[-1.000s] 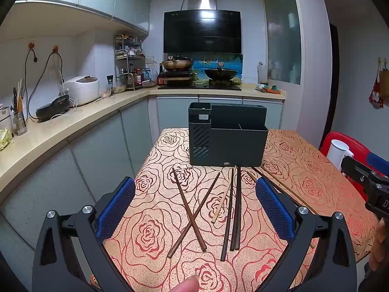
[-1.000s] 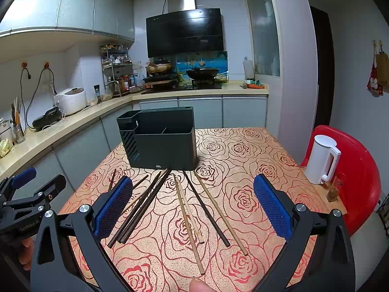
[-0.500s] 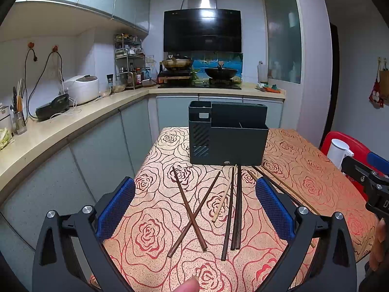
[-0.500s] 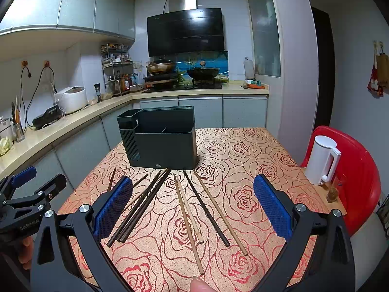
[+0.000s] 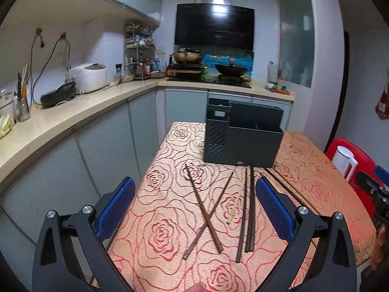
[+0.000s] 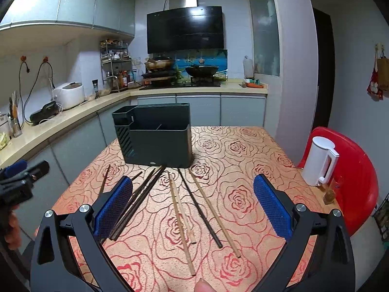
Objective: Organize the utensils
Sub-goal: 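Lower the left tool onto a brown chopstick and close it while the right tool approaches a light chopstick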
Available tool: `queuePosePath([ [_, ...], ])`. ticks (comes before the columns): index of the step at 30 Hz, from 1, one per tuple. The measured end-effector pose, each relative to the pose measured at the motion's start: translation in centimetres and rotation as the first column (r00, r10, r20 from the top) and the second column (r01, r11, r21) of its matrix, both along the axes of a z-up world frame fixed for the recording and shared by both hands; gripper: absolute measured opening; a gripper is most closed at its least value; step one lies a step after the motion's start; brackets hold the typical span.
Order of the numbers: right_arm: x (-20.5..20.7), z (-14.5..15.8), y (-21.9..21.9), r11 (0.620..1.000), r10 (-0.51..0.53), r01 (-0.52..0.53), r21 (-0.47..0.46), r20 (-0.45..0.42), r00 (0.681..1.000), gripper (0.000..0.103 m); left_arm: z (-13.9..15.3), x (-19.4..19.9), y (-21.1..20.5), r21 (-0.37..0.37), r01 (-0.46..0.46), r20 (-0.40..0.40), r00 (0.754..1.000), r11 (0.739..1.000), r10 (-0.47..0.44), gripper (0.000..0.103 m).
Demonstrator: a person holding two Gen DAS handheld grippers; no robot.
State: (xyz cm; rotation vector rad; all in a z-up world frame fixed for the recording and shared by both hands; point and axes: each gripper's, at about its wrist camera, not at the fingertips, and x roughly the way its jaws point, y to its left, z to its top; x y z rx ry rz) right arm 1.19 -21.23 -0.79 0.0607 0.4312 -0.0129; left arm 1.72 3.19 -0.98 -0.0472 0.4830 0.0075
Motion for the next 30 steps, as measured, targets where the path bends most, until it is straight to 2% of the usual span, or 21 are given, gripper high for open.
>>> queuePosePath([
  [6,0.5,-0.6,-1.2,1.0,-0.018,0.018,-0.014,-0.017,1.0,0.096,-1.9,1.2,0.8,-0.064,0.026,-0.092,0.995,0.998,-0.031,0.096],
  [10,0.8,-1.4,-2.0,0.999,-0.026,0.025,-0.028,-0.039,0.999,0.096,-3.8,1.6,-0.9,-0.03,0.074,-0.139,0.987,0.997,-0.078,0.094],
  [14,1.4,-2.4,-2.7,0.999,-0.035,0.033,-0.041,-0.067,0.997,0.096,-5.9,2.3,-2.4,-0.006,0.115,-0.191,0.975,0.993,-0.114,0.078],
  [19,2.1,-3.5,-3.7,0.997,-0.05,0.045,-0.056,-0.091,0.995,0.096,-8.7,3.2,-3.0,-0.035,0.145,-0.274,0.95,0.989,-0.149,0.046],
  [25,2.5,-4.8,-4.1,0.996,-0.052,0.044,-0.072,-0.114,0.992,0.096,-10.1,3.5,-3.2,-0.071,0.172,-0.308,0.933,0.983,-0.186,0.031],
  [30,3.0,-5.8,-4.4,0.996,-0.051,0.04,-0.074,-0.146,0.988,0.096,-11.3,4.2,-3.6,-0.083,0.182,-0.34,0.919,0.98,-0.199,0.027],
])
